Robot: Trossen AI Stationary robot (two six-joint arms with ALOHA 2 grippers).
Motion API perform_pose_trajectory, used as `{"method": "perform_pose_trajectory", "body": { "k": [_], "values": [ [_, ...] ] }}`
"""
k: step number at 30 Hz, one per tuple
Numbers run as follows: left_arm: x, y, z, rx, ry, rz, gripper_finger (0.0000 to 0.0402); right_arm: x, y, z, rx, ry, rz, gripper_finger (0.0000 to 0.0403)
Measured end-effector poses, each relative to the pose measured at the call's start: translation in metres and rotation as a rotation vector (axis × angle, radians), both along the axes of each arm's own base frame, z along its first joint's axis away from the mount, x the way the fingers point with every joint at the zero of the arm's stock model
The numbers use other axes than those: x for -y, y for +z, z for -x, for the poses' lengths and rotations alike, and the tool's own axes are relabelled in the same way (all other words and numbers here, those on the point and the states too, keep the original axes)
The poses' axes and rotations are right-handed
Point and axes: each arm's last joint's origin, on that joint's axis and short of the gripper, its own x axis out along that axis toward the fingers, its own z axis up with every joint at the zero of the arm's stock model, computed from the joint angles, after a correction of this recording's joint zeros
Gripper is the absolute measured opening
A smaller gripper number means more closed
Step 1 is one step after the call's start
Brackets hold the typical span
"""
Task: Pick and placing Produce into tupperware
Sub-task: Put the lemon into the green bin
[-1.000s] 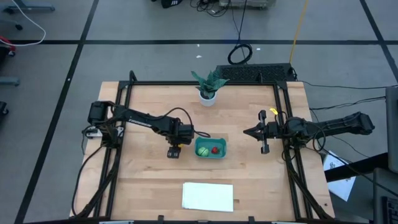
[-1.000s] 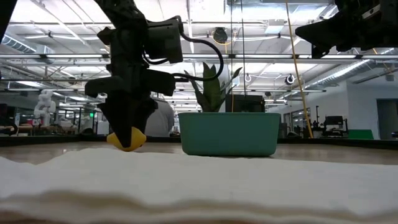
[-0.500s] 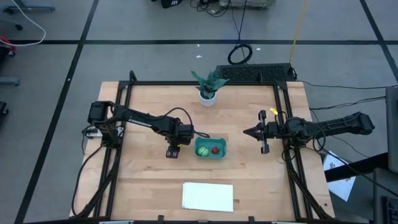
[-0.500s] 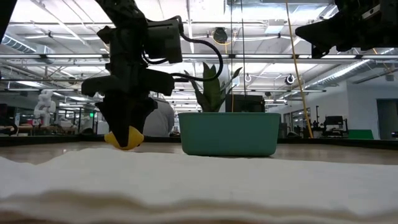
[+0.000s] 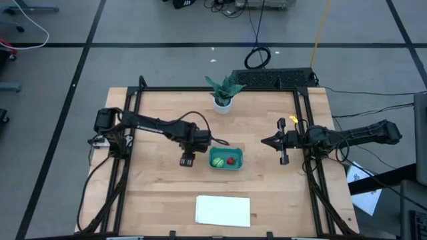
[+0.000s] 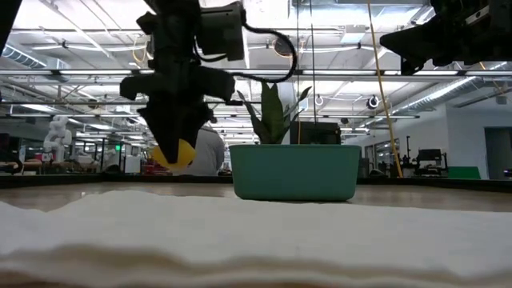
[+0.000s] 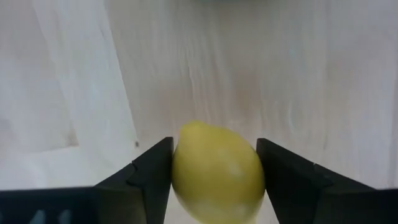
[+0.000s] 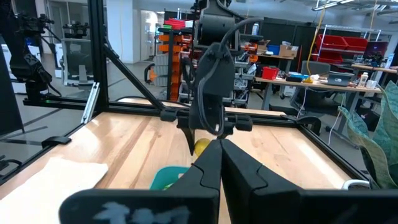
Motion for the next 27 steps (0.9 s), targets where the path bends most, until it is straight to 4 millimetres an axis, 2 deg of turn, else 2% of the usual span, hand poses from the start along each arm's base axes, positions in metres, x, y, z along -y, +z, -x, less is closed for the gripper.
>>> {"method": "perform_pose_trajectory", "body": {
  "k": [10,27],
  "values": [
    [0.000,0.027,-0.012,0.047,-0.023,-0.016,0.0206,0.000,0.000,0.000,0.000,0.000,0.000,0.0000],
    [-0.001,0.077,-0.019,0.090,-0.057,-0.048,0.0207,0.000,0.000,0.000,0.000,0.000,-0.004,0.0000]
  ]
}}
